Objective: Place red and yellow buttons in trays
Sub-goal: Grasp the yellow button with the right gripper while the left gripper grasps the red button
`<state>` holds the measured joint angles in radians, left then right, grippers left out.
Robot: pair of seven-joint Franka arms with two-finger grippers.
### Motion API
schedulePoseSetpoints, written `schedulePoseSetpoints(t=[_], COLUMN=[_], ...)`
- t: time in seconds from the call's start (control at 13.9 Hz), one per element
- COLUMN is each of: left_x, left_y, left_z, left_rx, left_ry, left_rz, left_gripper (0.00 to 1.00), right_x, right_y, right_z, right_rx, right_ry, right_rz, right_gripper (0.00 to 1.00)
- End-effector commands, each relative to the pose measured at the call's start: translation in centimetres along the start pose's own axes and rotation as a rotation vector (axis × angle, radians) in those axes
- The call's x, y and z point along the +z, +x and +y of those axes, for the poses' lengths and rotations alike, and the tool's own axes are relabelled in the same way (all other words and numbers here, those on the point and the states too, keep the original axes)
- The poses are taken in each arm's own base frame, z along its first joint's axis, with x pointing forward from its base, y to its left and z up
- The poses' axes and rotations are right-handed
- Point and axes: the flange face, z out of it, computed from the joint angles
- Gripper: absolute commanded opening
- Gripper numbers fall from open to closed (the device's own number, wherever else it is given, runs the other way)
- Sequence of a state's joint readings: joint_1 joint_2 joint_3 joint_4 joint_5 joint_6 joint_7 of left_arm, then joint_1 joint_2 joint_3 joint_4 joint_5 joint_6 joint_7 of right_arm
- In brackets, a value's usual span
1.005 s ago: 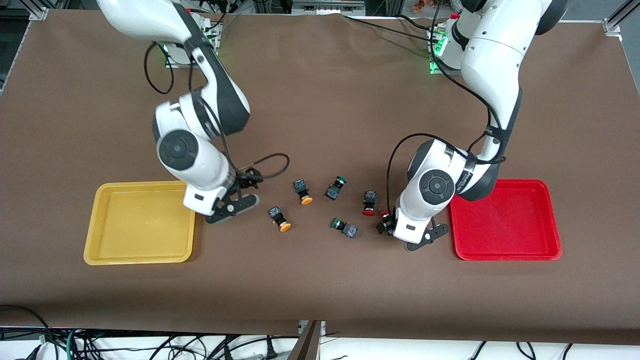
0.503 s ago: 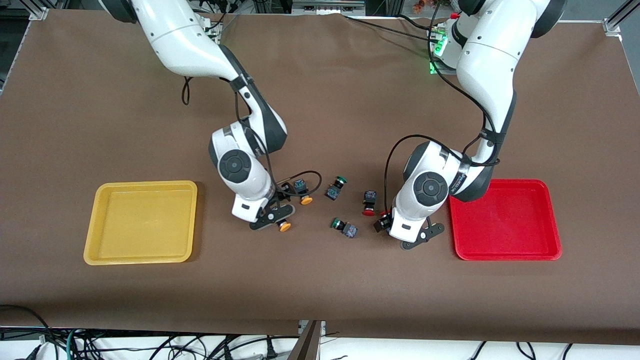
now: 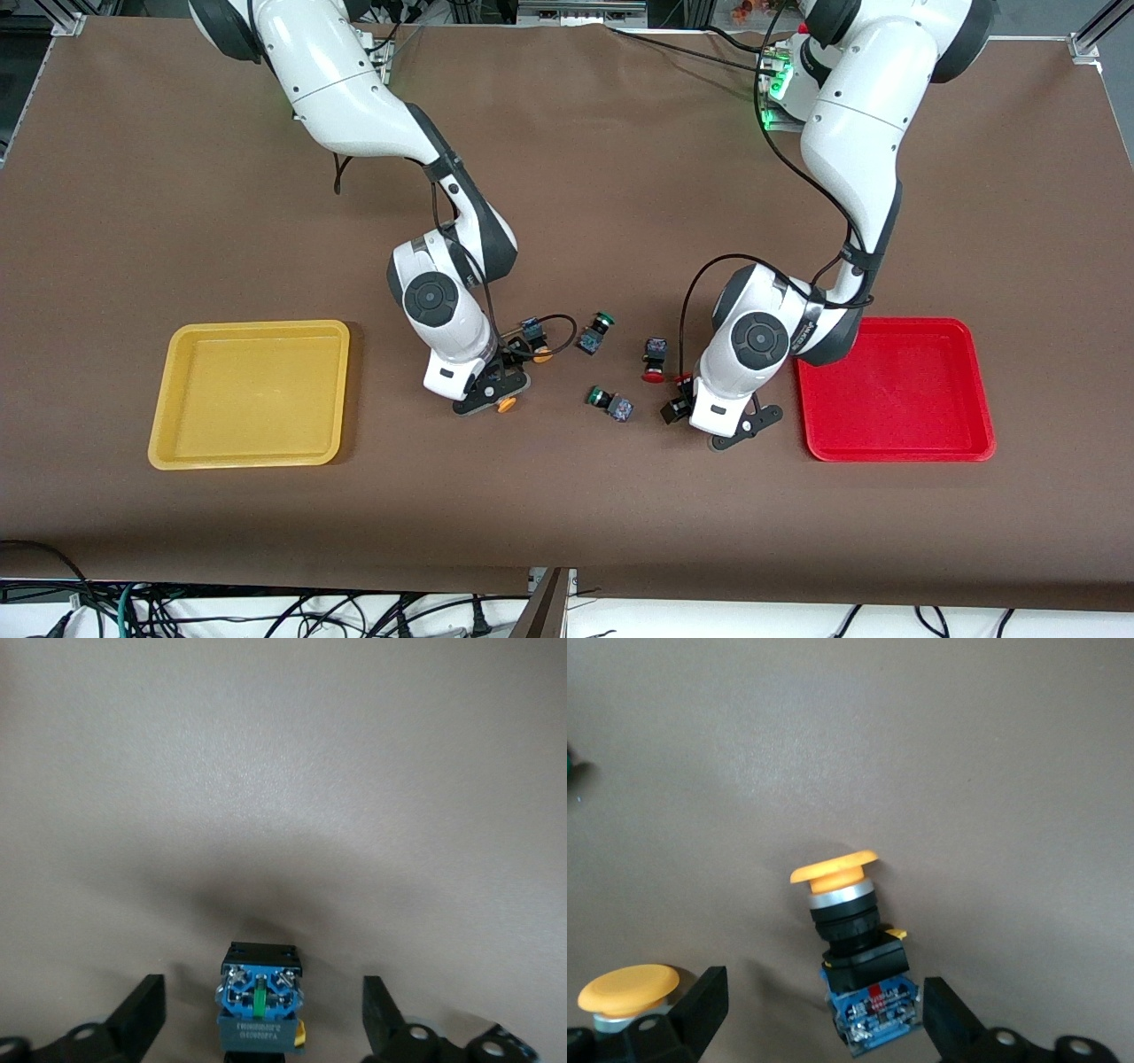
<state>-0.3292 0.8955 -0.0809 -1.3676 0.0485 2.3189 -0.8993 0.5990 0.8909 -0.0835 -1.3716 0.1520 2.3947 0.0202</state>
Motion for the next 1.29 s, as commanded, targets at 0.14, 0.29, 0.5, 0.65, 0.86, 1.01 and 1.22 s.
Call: schedulePoseSetpoints(t=[0.14,0.29,0.5,0.65,0.86,1.01,1.22], left_x=[1.6,1.2,0.5,-0.2,-3.0,-5.6,-7.9], left_y=[-0.5,-0.2,0.4,0.9,3.1,6.0,8.9], left_z=[0.0,0.0,-0.3,-0.5,-2.5,-5.5,-9.1], left_rx=[0.026,0.023,0.015,0.01,0.056,0.139,0.256], left_ry=[0.018,0.015,0.013,0.011,0.053,0.07,0.089], left_rz=[0.007,0.01,0.017,0.024,0.001,-0.023,-0.055], left_gripper=[0.32,0.05,0.0,0.0,0.0,0.0,0.0], right_x=[-2.1,-1.7,-1.1,-0.1,0.3,0.3,-0.2], right_y=[1.0,1.0,0.7,0.4,0.2,0.2,0.4], right_z=[-0.2,-0.2,-0.4,-0.3,-0.2,0.1,0.7], right_rx=[-0.008,-0.008,-0.016,-0.026,-0.041,-0.043,-0.036], right_ry=[0.003,0.003,-0.005,-0.019,-0.035,-0.035,-0.034], right_rz=[-0.013,-0.013,-0.019,-0.029,-0.036,-0.036,-0.031], right_gripper=[0.99,0.99,0.99,0.94,0.74,0.49,0.1])
